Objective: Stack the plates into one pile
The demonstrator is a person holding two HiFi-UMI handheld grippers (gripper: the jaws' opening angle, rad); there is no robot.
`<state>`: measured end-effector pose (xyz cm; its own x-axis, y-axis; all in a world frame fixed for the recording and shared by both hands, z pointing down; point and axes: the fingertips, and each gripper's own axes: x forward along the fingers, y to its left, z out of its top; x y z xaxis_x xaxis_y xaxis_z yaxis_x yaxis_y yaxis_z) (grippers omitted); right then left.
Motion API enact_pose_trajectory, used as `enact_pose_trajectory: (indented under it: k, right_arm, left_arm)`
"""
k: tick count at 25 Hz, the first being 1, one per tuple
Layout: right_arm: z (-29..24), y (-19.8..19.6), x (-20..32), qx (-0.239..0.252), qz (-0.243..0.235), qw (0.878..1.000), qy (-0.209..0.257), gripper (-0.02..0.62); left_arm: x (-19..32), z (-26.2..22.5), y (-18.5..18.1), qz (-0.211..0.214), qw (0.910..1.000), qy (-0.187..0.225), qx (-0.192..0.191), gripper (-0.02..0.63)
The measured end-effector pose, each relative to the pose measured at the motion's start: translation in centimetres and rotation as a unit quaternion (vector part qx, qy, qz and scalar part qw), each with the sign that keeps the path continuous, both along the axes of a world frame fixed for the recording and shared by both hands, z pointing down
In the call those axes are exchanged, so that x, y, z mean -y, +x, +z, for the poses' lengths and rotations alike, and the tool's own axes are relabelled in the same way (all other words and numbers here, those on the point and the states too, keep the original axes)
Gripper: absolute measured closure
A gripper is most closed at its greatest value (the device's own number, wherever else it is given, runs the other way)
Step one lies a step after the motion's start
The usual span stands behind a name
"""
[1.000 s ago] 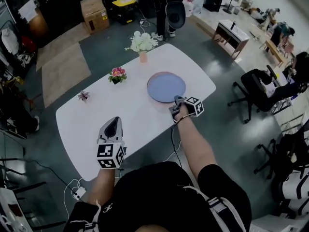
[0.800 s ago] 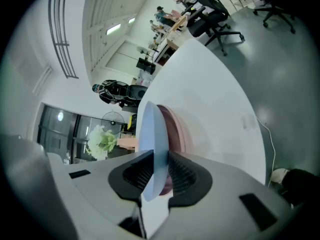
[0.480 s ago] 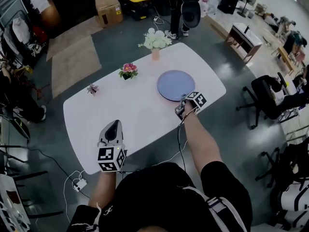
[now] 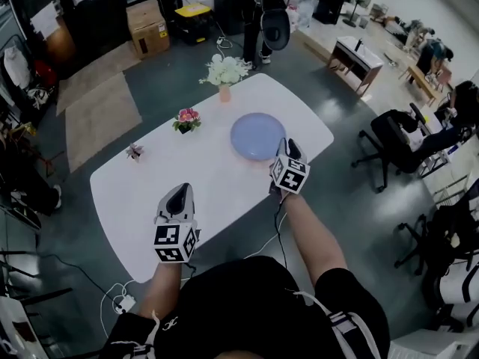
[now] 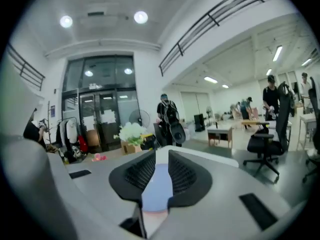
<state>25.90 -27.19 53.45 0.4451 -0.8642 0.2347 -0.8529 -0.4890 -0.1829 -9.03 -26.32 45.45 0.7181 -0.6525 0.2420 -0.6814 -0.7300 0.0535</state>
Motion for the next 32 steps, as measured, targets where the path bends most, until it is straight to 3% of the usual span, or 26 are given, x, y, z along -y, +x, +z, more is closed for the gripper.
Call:
enact_pose_trajectory:
  k: [5, 11, 19, 32]
  right_arm:
    - [-10.4, -5.6, -5.3, -0.101, -0.019, 0.991, 0.09, 0.575]
    - [-15.8, -11.7, -11.3, -0.152, -0.051, 0.978, 0.135, 0.58]
    - [-15.6, -13.2, -16.4, -0.145, -0.027, 0.979, 0.139, 0.581]
    - [-16.0, -15.1, -18.0, -0.126, -0.024, 0.981, 0.146, 0.581]
  left_arm:
    - [-0.7, -1.6, 2.6, 0.043, 0.9985, 0.001, -0.033, 0.592]
    - [-2.9, -3.0, 6.5, 0.112, 0.9923, 0.006, -0.053, 0.592]
    - [-5.7, -3.8, 9.1, 0.164, 0.9844, 0.013, -0.062, 0.592]
    - [-7.2, -4.0, 7.3, 0.175, 0.9821, 0.007, -0.068, 0.592]
